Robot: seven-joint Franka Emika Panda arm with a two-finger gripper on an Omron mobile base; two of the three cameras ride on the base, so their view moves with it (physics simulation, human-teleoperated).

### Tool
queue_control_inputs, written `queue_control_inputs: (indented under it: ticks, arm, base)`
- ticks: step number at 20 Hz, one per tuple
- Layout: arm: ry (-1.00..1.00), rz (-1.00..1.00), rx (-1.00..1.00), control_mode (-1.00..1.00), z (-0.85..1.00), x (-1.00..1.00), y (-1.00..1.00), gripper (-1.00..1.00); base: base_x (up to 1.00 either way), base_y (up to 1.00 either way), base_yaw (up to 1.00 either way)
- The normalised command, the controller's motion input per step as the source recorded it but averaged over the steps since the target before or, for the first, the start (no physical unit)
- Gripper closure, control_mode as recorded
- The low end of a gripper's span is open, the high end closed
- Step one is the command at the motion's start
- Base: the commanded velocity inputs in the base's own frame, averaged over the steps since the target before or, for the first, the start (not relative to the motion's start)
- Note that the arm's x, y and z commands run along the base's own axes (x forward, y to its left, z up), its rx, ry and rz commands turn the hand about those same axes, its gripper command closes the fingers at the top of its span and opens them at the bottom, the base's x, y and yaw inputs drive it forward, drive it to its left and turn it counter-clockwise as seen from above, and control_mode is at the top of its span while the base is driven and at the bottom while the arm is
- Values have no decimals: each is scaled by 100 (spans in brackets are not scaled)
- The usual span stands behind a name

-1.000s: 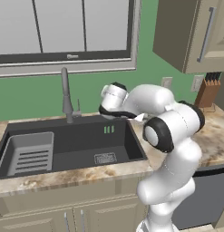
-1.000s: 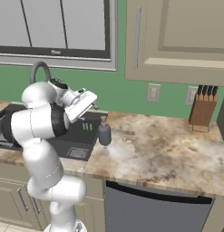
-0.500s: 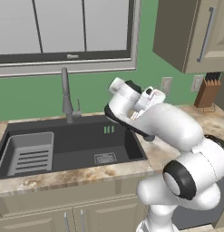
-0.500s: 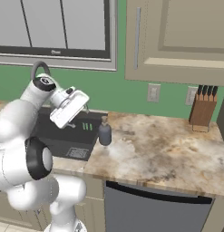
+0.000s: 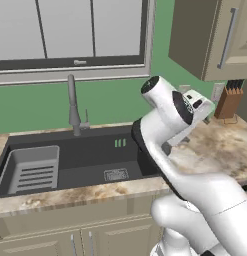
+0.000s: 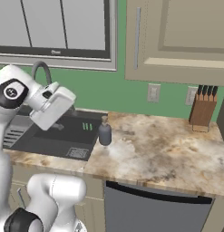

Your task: Restock the sink supplies by placing the sponge and soap dispenser on the counter and next to the sink. Make sure the soap dispenser is upright.

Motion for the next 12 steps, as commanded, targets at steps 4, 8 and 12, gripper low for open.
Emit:
queue_control_inputs:
  ticks: [4,8,12]
  arm:
    - [-46,-1,21,-100,2,-95,0,-100]
    - [-31,0,36,-100,-31,-61,2,-100]
    - [-6,0,27,-100,-3,-22,20,-100]
  base:
    - [0,0,0]
    - [0,0,0]
    - [0,0,0]
